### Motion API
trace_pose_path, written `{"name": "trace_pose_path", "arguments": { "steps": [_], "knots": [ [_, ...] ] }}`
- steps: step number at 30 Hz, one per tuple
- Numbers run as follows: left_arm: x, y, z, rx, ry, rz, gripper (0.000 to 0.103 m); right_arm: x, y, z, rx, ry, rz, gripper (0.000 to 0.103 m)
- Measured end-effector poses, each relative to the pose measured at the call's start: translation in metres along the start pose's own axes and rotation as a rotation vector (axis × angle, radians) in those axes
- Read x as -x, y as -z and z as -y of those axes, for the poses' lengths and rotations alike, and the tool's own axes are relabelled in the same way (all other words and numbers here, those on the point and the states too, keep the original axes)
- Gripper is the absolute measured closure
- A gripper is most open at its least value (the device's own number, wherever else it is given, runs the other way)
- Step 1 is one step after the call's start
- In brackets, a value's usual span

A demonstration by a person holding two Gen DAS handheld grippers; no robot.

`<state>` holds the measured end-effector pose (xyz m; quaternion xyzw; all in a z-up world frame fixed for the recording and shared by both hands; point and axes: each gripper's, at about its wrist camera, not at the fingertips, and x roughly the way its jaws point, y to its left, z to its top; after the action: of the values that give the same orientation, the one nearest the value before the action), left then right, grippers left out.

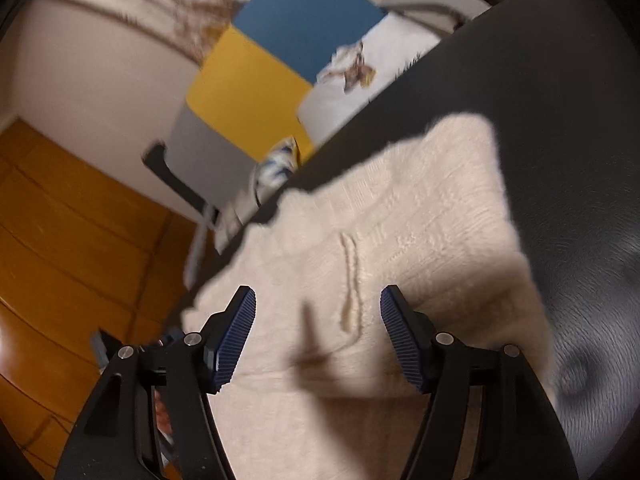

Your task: Fold clothes

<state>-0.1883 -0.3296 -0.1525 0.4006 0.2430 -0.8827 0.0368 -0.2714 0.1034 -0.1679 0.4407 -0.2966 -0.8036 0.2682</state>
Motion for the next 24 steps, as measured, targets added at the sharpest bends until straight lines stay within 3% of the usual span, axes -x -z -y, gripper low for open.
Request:
{"name": "trace_pose_path", "arguments": {
  "steps": [2, 3, 4, 5, 8, 10, 11, 16, 21, 24],
  "knots": [
    [-0.001, 0.008, 0.001, -0.028, -0.009, 0.014, 0.079, -0.006, 0.003, -0.007, 0.071, 0.040, -0.012, 0.036],
    [0.000, 0.012, 0.001, -0.044, -0.013, 0.019, 0.079, -0.009, 0.005, -0.015, 0.126, 0.076, -0.019, 0.041],
    [0.001, 0.013, 0.003, -0.060, -0.018, 0.019, 0.079, -0.011, 0.007, -0.020, 0.169, 0.121, -0.035, 0.074],
    [0.003, 0.013, 0.004, -0.066, -0.020, 0.020, 0.079, -0.013, 0.009, -0.023, 0.205, 0.169, -0.053, 0.096],
    [0.009, 0.011, 0.005, -0.095, -0.037, 0.039, 0.079, -0.017, 0.012, -0.038, 0.303, 0.245, -0.067, 0.096],
    [0.004, 0.010, -0.002, -0.084, -0.094, 0.015, 0.079, -0.008, 0.012, -0.057, 0.371, 0.265, -0.022, 0.096],
    [0.001, 0.011, -0.007, -0.066, -0.082, 0.005, 0.079, -0.002, 0.011, -0.066, 0.405, 0.273, 0.004, 0.096],
    [0.004, 0.014, -0.004, -0.100, -0.099, 0.003, 0.079, -0.032, 0.018, -0.047, 0.454, 0.440, -0.090, 0.095],
    [0.019, 0.004, 0.004, -0.096, -0.056, 0.034, 0.079, -0.027, 0.026, -0.061, 0.523, 0.518, -0.028, 0.088],
    [0.023, -0.009, 0.015, -0.130, -0.055, 0.064, 0.079, -0.017, 0.028, -0.079, 0.613, 0.608, 0.041, 0.079]
  ]
}}
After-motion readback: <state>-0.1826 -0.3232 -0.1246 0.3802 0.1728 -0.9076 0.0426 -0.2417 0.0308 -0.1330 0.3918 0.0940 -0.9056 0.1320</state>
